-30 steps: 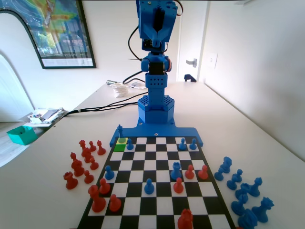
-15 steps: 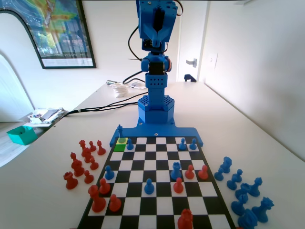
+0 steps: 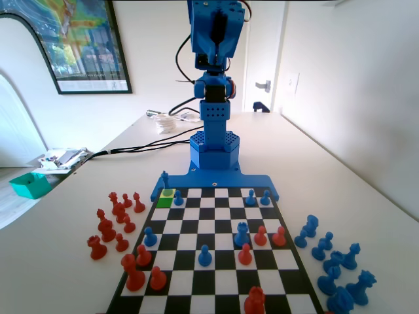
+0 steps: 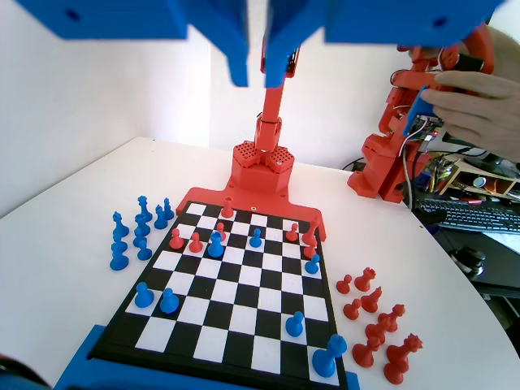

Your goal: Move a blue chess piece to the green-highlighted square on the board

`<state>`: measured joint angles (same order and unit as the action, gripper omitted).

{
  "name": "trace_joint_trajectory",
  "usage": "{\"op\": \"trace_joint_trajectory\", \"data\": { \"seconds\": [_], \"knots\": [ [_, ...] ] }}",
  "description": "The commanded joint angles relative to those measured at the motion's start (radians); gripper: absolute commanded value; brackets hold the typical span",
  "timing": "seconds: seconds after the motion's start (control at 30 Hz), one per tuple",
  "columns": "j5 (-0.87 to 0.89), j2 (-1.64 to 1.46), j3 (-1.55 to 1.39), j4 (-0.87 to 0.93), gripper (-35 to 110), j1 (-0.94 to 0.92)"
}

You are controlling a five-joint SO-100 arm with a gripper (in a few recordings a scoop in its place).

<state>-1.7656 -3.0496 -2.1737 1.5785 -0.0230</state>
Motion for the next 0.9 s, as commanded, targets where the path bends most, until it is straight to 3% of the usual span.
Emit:
{"op": "trace_joint_trajectory", "data": {
  "seconds": [0.0,0.47,0.7,0.87],
  "knots": [
    [-0.003,-0.005,-0.006,-0.005,9,0.002],
    [-0.164,0.291,0.308,0.02,6,0.06],
    [-0.422,0.506,0.388,0.081,6,-0.048],
    [-0.443,0.65,0.413,0.101,5,-0.169]
  ]
}}
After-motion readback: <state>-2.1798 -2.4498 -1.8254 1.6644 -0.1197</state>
